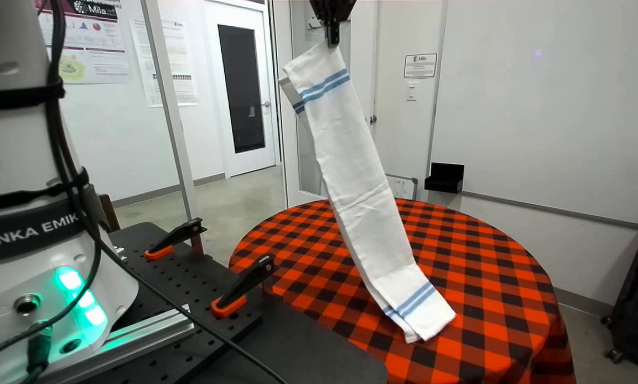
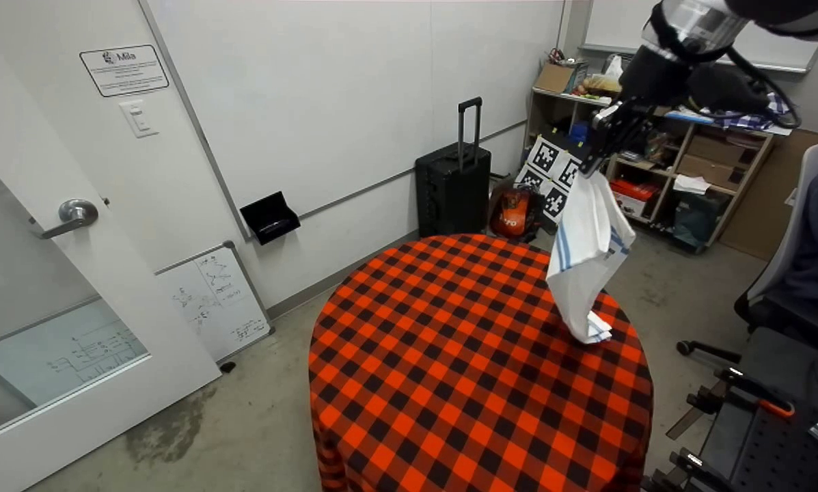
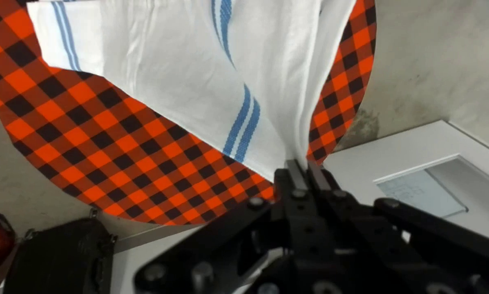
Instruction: Straighten out the towel
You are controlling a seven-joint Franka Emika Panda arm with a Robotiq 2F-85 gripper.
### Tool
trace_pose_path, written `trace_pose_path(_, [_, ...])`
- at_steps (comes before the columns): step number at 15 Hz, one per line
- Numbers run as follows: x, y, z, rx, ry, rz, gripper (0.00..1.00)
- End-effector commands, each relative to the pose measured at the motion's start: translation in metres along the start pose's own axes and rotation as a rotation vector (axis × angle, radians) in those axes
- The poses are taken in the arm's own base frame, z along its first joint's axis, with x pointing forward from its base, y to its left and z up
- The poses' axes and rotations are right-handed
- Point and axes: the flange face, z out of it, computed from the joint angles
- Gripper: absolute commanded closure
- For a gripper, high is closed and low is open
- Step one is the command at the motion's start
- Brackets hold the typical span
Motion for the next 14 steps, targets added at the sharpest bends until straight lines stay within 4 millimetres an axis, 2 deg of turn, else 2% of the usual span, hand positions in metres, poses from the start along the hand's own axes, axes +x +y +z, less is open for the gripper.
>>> trace_pose_path(1, [0.025,-0.041,0.068,-0.006,-0.102,-0.055,0.99])
trace_pose_path(4, [0.037,-0.062,0.13,-0.006,-0.21,-0.088,0.99])
trace_pose_path(7, [0.05,-0.076,0.18,-0.006,-0.289,-0.101,0.99])
trace_pose_path(10, [0.065,-0.089,0.215,0.009,-0.338,-0.089,0.99])
trace_pose_path(14, [0.08,-0.108,0.247,0.054,-0.384,-0.06,0.99])
